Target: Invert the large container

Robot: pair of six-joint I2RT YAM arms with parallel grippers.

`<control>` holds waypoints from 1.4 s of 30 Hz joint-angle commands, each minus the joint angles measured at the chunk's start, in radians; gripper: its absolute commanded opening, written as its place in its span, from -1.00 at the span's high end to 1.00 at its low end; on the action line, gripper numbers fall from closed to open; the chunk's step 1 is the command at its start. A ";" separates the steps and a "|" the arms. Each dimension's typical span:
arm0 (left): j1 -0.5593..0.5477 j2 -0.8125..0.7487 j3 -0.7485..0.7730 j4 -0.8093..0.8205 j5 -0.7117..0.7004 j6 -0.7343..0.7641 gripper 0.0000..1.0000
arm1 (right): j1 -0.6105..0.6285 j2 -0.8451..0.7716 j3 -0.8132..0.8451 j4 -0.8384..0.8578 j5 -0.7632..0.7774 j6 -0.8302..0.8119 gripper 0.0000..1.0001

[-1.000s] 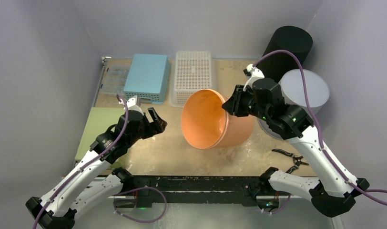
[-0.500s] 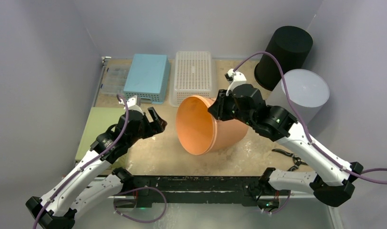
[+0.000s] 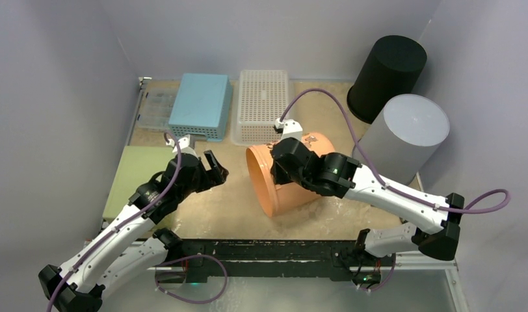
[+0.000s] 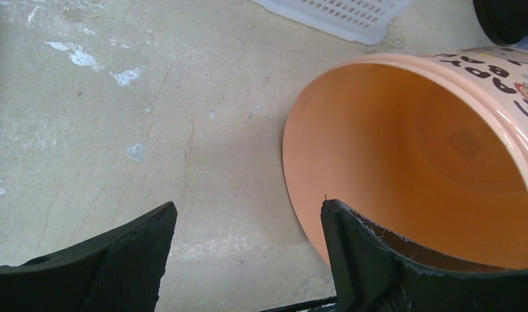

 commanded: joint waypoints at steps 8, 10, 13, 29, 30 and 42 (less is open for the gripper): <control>-0.007 -0.025 -0.072 0.129 0.069 -0.050 -0.59 | 0.075 0.057 0.011 -0.061 0.077 0.068 1.00; -0.006 -0.028 -0.082 0.146 0.084 -0.057 -0.59 | 0.074 0.044 0.012 -0.052 0.086 0.069 0.97; -0.006 -0.030 -0.094 0.170 0.103 -0.064 -0.58 | 0.076 0.029 0.025 -0.045 0.096 0.069 0.86; -0.005 -0.076 -0.116 0.231 0.185 -0.064 -0.51 | 0.075 0.010 0.064 -0.004 0.162 0.160 0.12; -0.006 -0.092 -0.104 0.214 0.171 -0.061 -0.52 | 0.074 0.023 0.059 -0.003 0.156 0.161 0.12; -0.006 -0.079 0.116 0.018 0.136 0.058 -0.55 | 0.075 0.053 -0.059 0.028 0.065 0.167 0.37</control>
